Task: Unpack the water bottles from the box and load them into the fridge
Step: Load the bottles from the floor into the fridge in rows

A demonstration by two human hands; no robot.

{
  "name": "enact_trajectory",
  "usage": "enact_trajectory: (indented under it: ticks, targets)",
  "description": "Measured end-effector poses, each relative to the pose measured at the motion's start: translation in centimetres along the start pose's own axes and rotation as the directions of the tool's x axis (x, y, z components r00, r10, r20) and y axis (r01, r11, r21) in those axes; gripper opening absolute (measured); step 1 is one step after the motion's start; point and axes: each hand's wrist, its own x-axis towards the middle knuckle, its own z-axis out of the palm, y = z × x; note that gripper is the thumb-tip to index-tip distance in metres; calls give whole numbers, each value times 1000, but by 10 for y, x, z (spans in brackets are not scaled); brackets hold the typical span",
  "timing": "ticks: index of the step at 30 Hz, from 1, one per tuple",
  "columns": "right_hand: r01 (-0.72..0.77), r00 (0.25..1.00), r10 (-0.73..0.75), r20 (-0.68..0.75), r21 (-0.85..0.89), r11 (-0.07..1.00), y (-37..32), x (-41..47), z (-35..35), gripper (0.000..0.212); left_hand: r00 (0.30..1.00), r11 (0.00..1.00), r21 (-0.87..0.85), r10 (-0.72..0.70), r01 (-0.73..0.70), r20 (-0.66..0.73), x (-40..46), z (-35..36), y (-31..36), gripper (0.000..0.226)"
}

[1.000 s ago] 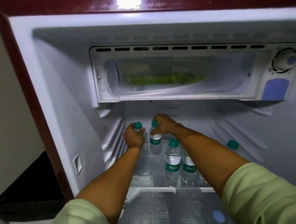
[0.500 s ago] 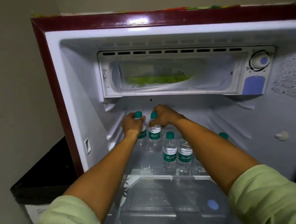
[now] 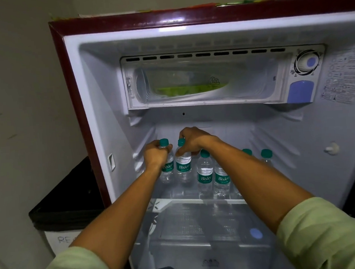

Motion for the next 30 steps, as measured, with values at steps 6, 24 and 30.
enact_trajectory:
  ticks: [6, 24, 30]
  targets:
    - [1, 999, 3, 48, -68, 998, -2, -7, 6, 52, 1000, 999, 42, -6, 5, 12, -12, -5, -18, 28]
    - [-19, 995, 41, 95, -224, 974, -6, -4, 23, 57, 994, 975, 207, 61, -78, 90, -21, -14, -26, 55]
    - [-16, 993, 41, 107, -222, 975, -7, -2, 25, 59, 991, 973, 220, 47, -73, 123, -17, -19, -27, 47]
